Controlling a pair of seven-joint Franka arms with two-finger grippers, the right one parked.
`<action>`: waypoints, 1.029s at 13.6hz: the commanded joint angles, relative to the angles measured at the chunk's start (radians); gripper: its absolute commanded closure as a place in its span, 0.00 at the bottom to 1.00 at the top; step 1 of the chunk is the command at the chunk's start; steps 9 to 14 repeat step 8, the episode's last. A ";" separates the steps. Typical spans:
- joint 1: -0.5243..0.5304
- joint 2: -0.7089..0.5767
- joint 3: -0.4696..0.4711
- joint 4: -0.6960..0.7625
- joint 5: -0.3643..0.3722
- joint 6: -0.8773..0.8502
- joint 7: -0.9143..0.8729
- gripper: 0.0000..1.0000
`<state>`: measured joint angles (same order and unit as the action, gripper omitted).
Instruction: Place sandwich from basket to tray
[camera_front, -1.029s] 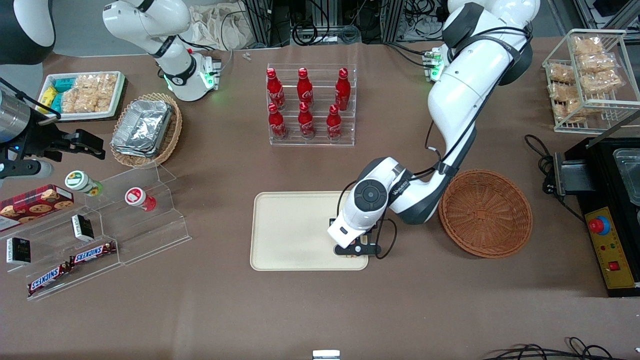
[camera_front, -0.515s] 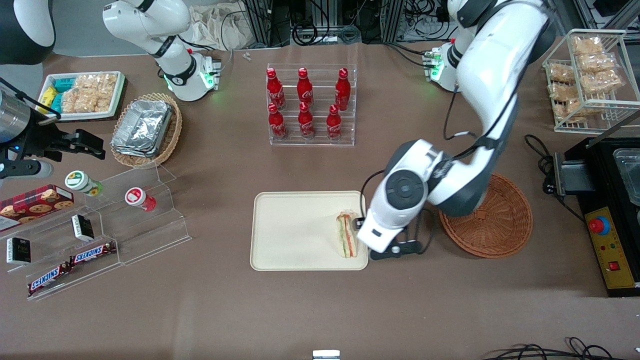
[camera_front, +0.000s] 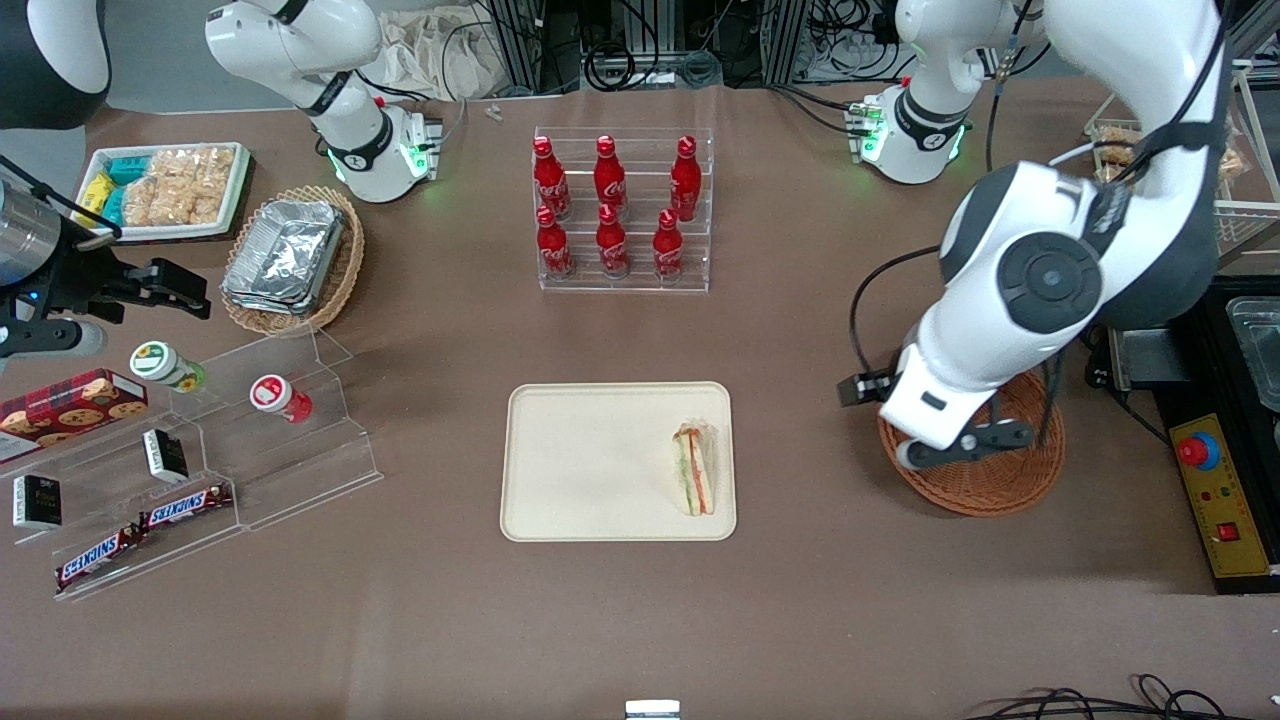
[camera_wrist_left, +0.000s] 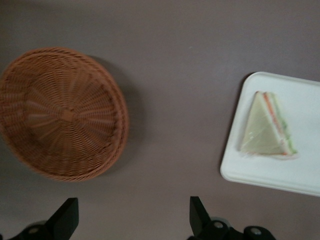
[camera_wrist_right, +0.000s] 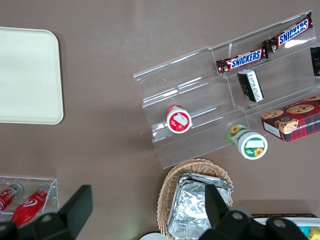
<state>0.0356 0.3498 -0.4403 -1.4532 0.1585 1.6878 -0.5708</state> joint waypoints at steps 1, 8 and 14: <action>0.088 -0.087 -0.005 -0.049 -0.017 -0.065 0.153 0.00; 0.158 -0.110 -0.002 -0.001 -0.002 -0.109 0.340 0.00; 0.158 -0.110 -0.002 -0.001 -0.002 -0.109 0.340 0.00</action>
